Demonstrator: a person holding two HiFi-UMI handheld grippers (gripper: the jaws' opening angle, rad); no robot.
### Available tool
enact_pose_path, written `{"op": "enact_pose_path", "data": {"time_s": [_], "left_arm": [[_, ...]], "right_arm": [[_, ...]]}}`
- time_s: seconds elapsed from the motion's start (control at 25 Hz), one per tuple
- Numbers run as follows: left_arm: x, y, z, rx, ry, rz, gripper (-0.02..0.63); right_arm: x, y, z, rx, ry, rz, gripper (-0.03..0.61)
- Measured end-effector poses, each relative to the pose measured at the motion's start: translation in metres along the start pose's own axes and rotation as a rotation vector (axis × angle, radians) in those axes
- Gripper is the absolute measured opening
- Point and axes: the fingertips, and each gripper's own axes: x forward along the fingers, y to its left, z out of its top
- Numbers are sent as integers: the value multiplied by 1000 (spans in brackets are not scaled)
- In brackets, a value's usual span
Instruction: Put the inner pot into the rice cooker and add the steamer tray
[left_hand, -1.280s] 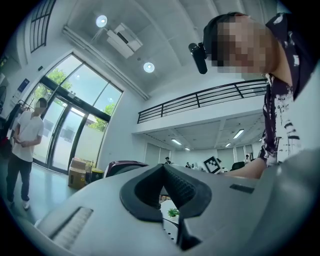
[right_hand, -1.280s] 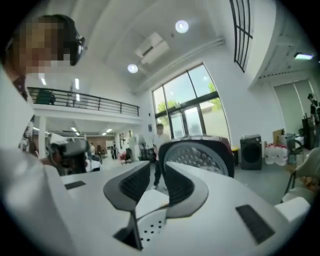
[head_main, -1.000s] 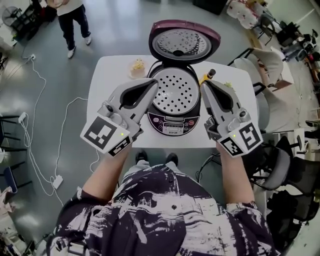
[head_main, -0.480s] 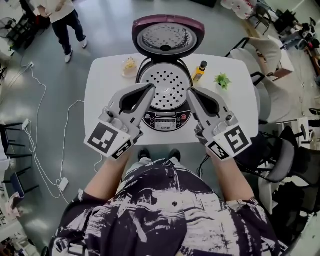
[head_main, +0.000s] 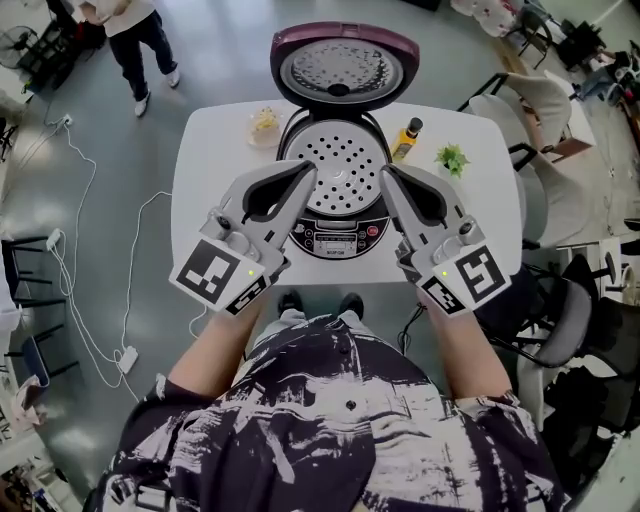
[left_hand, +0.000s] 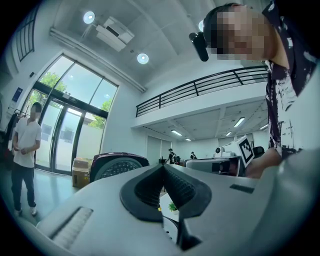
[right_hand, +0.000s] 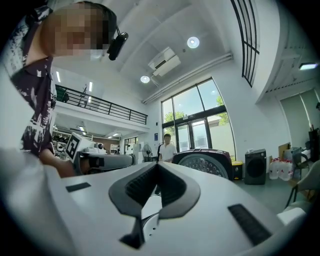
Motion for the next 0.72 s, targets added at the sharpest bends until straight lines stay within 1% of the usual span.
{"op": "enact_pose_path", "data": {"time_s": [0.72], "left_arm": [[-2, 7, -4, -7, 2, -2, 5]], "right_arm": [[10, 3, -5, -12, 10, 9, -3]]}}
